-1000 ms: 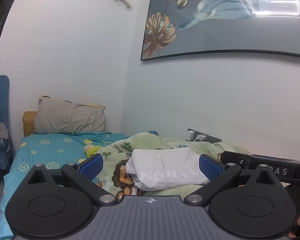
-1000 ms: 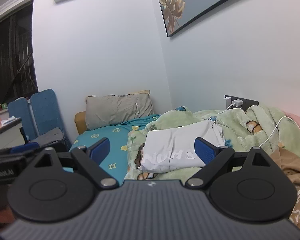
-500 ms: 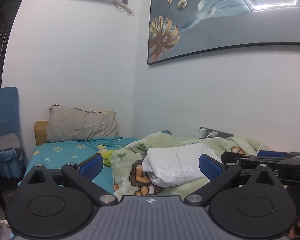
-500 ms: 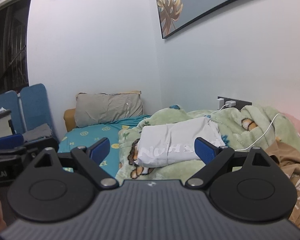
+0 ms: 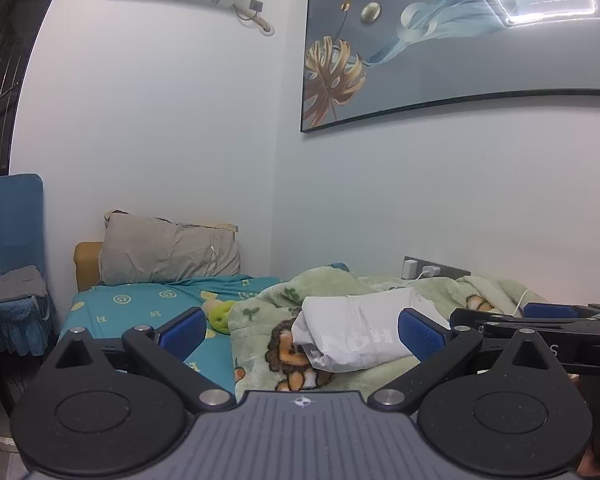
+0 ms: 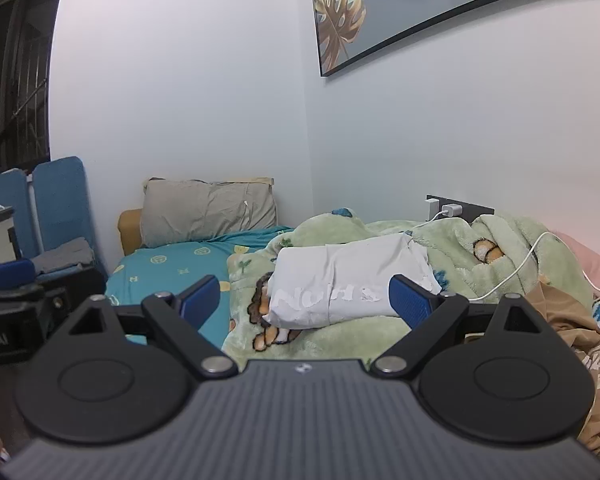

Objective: Fold clothes

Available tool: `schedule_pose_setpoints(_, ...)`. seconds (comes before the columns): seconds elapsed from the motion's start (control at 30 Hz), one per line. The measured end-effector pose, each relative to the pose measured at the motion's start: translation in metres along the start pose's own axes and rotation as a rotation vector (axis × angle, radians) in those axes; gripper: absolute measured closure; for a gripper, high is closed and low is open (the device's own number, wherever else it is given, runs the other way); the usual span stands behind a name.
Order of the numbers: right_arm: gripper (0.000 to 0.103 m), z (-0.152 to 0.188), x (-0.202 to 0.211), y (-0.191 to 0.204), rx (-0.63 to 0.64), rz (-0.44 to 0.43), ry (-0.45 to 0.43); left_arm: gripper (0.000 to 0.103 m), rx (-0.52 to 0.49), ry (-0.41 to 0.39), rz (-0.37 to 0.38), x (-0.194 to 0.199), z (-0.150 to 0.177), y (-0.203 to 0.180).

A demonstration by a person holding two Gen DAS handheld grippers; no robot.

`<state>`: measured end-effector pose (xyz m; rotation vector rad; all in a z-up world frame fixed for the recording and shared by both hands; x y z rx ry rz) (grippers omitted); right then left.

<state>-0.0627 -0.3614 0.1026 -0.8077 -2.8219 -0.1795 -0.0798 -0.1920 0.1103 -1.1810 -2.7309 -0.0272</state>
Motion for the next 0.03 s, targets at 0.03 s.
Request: schedule_pose_setpoints(0.03,0.01,-0.0002,0.0005,0.0007,0.002,0.0,-0.001,0.0,0.001,0.001,0.002,0.0,0.0001,-0.0001)
Point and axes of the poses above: each gripper's, at about its wrist camera, not at the fingertips, and x roughly against the way its jaws point, y to its left, z to its underside, the point moved 10 cm from there along -x, roughly the way its jaws point, and after that the axes turned 8 degrees about z, right-handed, at the moved point
